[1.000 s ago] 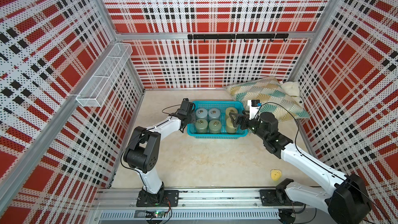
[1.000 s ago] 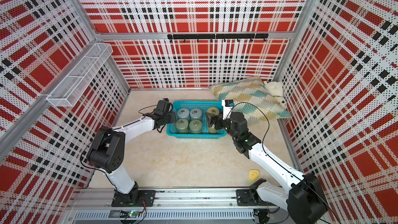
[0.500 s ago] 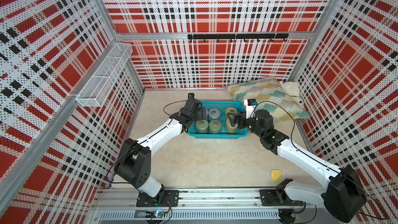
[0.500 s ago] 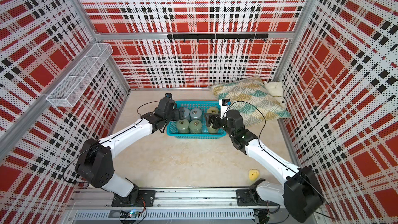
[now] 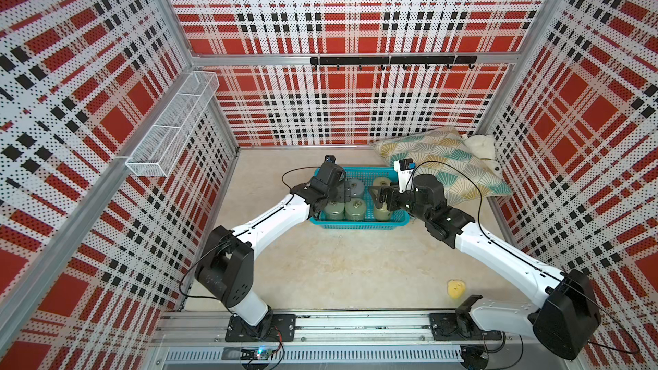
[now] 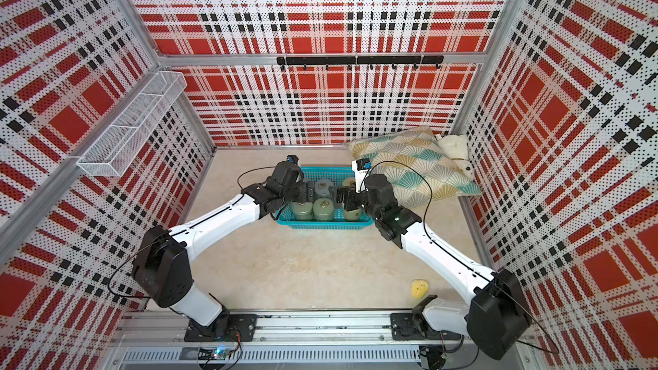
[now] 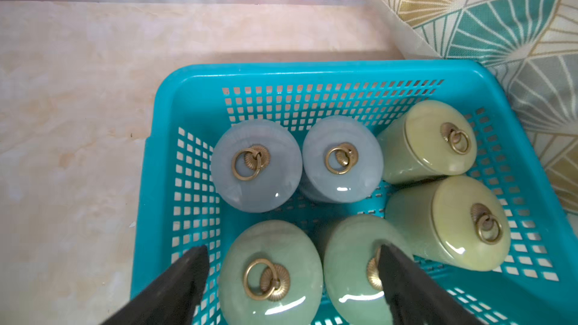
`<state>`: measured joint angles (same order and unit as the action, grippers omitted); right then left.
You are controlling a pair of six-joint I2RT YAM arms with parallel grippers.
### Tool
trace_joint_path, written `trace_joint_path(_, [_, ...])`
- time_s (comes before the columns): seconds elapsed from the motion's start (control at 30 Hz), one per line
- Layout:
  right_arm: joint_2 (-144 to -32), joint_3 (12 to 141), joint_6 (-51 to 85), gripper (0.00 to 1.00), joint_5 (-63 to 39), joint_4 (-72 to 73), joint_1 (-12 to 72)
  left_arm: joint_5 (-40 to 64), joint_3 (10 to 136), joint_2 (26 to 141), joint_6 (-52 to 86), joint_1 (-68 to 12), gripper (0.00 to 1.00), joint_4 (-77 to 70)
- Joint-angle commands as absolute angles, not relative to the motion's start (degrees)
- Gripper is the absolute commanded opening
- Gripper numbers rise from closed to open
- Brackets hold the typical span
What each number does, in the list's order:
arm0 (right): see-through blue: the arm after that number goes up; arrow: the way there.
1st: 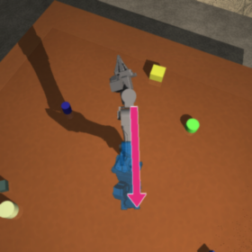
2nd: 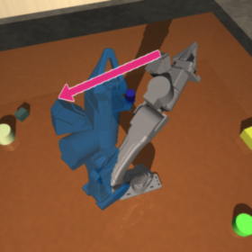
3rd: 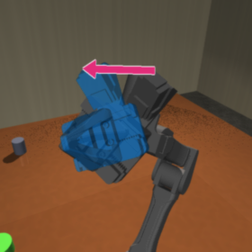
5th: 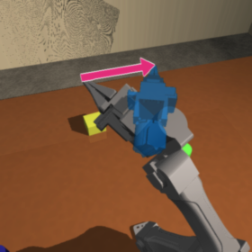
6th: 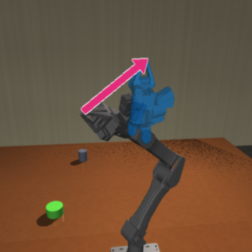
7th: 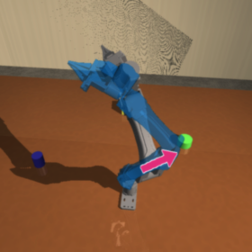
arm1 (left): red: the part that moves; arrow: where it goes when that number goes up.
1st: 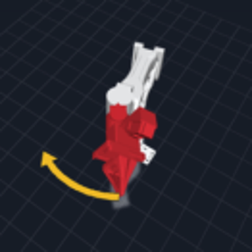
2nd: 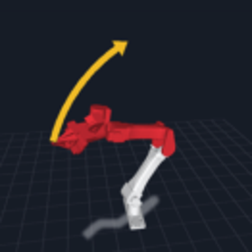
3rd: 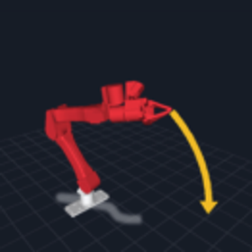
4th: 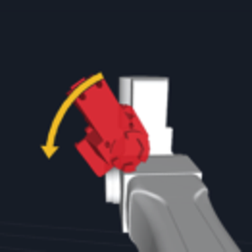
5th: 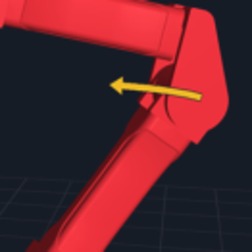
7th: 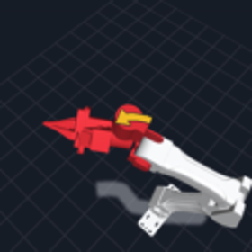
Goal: Take the tea canister out of the basket
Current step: Move the basket to the center of the board, then pick up the tea canister from the basket.
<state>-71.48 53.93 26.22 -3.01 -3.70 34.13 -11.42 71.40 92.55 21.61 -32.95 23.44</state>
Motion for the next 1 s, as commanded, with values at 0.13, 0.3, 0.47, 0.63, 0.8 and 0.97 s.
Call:
trace_joint_path(0.13, [-69.8,54.72,25.86,1.0,-3.6,-10.45,34.89,-6.58,70.83,94.92,18.24,-31.82,0.85,30.19])
trace_joint_path(0.3, [-68.1,53.22,25.74,1.0,-3.19,-10.25,34.89,-6.23,69.69,95.88,16.63,-30.64,0.85,31.98])
trace_joint_path(0.47, [-67.26,52.07,25.93,1.0,-3.34,-9.19,34.89,-5.29,69.84,97.47,15.58,-30.71,0.86,32.77])
trace_joint_path(0.63, [-65.95,50.9,26.01,1.0,-3.03,-8.9,34.89,-6.14,70.85,99.76,14.97,-31.46,0.88,33.94])
trace_joint_path(0.8, [-64.83,50.13,26.14,1.0,-3.33,-8.61,34.9,-6.35,72.22,102.05,14.76,-31.48,0.91,34.36])
trace_joint_path(0.97, [-64.3,49.84,26.27,1.0,-3.77,-8.68,34.89,-6.03,74.14,105.12,14.62,-32.03,0.93,34.78])
